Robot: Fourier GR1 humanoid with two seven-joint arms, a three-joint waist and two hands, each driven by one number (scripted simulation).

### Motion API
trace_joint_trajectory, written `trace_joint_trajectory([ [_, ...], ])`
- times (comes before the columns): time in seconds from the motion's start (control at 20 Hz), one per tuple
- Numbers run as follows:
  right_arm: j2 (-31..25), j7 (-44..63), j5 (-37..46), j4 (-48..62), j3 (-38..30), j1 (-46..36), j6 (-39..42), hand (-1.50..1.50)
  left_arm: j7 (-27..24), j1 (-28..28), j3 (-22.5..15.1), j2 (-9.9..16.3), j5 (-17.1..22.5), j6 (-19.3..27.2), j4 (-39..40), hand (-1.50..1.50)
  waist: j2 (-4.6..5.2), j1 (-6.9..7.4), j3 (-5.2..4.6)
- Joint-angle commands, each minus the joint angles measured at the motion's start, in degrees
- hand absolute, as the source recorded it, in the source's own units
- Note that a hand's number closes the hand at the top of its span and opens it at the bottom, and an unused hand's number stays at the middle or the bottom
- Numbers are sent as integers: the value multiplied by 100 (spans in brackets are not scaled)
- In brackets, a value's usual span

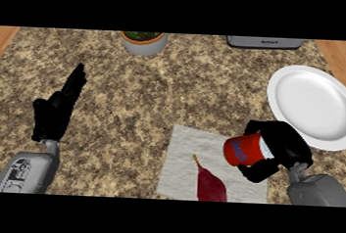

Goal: Pick the can from the placemat and place it in the plate

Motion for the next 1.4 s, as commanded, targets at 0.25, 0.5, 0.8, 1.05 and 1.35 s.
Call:
trace_joint_trajectory([
  [0.25, -2243, -1489, -951, 1452, -3129, 919, -927, 150, -20, 221, 164, -13, 59, 135, -114, 0, 27, -405, 61],
  [0.5, -2622, -3282, -1541, 2057, -4317, 971, -1985, 150, 51, 170, 140, 27, 66, 45, -71, 0, 15, -259, 54],
  [0.8, -3085, -5561, -2415, 3082, -5274, 1001, -1895, 150, 254, -61, -20, -70, -8, 49, -250, 0, 22, -16, 35],
  [1.05, -3245, -5970, -2613, 3714, -5095, 334, -1230, 150, -177, -1, -139, -234, -178, 13, 94, 0, 49, 136, 9],
  [1.35, -2859, -5117, -2333, 3949, -4306, -805, -1066, 150, 236, -78, -93, -168, -113, -134, -251, 0, 52, 223, 8],
])
